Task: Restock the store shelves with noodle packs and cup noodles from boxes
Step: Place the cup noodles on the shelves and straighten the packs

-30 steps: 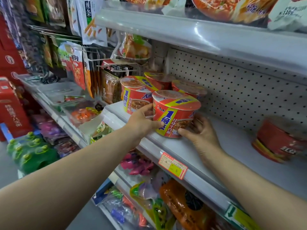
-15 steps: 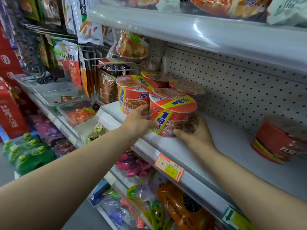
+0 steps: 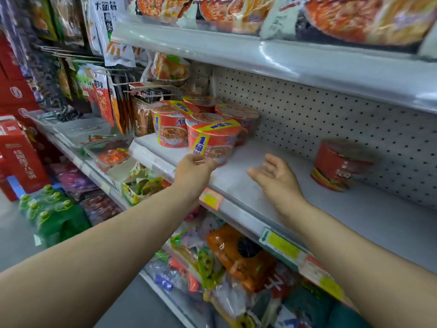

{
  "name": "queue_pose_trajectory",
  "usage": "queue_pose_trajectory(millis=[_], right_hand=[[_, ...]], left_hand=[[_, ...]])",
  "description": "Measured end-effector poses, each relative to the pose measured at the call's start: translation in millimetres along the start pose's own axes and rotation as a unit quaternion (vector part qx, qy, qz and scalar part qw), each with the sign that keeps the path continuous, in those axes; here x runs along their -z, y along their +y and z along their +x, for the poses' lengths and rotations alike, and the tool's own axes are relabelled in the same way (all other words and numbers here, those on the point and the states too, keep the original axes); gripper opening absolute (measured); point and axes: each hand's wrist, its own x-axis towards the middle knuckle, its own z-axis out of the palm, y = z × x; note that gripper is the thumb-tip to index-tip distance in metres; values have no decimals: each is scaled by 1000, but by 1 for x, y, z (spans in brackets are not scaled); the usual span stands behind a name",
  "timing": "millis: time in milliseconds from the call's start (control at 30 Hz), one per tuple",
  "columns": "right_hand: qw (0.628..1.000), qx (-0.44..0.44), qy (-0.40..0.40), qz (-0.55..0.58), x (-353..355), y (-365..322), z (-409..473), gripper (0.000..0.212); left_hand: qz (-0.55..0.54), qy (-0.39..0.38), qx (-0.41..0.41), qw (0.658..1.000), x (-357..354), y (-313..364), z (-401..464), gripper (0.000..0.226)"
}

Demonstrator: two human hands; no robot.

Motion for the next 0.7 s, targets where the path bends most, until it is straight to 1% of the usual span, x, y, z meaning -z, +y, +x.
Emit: queue_pose_trajectory(millis=[67, 133, 300, 433, 567, 633, 700], right_hand=[[1000, -8, 5, 10, 22, 1, -19, 66], [1000, -15, 12, 22, 48, 3, -41, 62], [999, -23, 27, 29, 137, 11, -117, 57], [998, -40, 41, 15, 217, 22, -187, 55], [995, -57, 75, 16, 304, 36, -261, 53], [992, -72, 98, 13, 350, 43, -299, 53], [990, -88, 113, 20, 382, 51, -328, 49]], left_hand=[[-18, -9, -1, 1000, -17, 0, -29, 47], [-38, -32, 4, 999, -37, 1, -65, 46], [-89, -87, 34, 992, -94, -2, -170, 34], [-110, -137, 60, 983, -142, -15, -258, 29], [-133, -196, 75, 969, -195, -29, -352, 18], [-138, -223, 78, 962, -224, -32, -400, 16], [-134, -246, 78, 957, -243, -36, -436, 16]])
